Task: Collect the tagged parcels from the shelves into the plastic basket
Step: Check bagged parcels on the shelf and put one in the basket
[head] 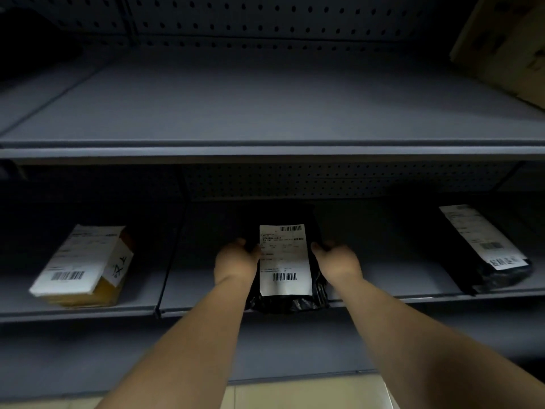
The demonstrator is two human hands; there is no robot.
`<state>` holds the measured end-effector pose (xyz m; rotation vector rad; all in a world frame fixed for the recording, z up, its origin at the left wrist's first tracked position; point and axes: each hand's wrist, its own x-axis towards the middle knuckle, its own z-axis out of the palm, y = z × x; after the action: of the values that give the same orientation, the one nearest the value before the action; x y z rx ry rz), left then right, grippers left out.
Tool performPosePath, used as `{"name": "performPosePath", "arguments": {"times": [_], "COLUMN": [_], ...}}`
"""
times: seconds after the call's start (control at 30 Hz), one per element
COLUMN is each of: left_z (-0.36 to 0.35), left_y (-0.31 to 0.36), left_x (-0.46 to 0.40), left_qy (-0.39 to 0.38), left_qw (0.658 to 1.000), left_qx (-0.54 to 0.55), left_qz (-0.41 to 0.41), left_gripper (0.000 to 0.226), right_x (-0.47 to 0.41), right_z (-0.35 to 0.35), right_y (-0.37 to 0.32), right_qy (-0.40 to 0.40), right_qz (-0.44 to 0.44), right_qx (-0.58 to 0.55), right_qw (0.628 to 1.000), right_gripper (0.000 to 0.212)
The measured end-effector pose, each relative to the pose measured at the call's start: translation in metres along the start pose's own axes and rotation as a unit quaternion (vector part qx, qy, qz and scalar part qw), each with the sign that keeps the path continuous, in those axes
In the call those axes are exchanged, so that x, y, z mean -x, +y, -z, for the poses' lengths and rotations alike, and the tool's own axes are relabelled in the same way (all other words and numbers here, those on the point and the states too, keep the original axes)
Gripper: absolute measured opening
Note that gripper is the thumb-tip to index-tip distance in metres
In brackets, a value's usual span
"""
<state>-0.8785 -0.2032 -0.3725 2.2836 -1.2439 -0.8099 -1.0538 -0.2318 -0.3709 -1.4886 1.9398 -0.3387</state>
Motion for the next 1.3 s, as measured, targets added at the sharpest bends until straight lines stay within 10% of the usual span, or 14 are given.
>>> {"name": "performPosePath", "arguments": {"times": [0.33,1.3], "left_z": [0.023,-0.125], "left_y": [0.015,0.173], "left_x": [0.043,0.243], "left_qy": [0.113,0.116], "left_qw": [0.923,0.925], "left_qx": [-0.29,-0.232], "left_qz": [-0.227,-0.276], "left_gripper": [0.038,0.035], "right_x": [0.048,0.107], "right_z": [0.029,0.225], "right_y": [-0.005,0.208], "right_qy": [0.144,0.19], "right_qz": [0.216,0.192], "right_qx": [0.25,0.206], "right_qw": [0.933,0.94], "right_gripper": [0.038,0.04]}}
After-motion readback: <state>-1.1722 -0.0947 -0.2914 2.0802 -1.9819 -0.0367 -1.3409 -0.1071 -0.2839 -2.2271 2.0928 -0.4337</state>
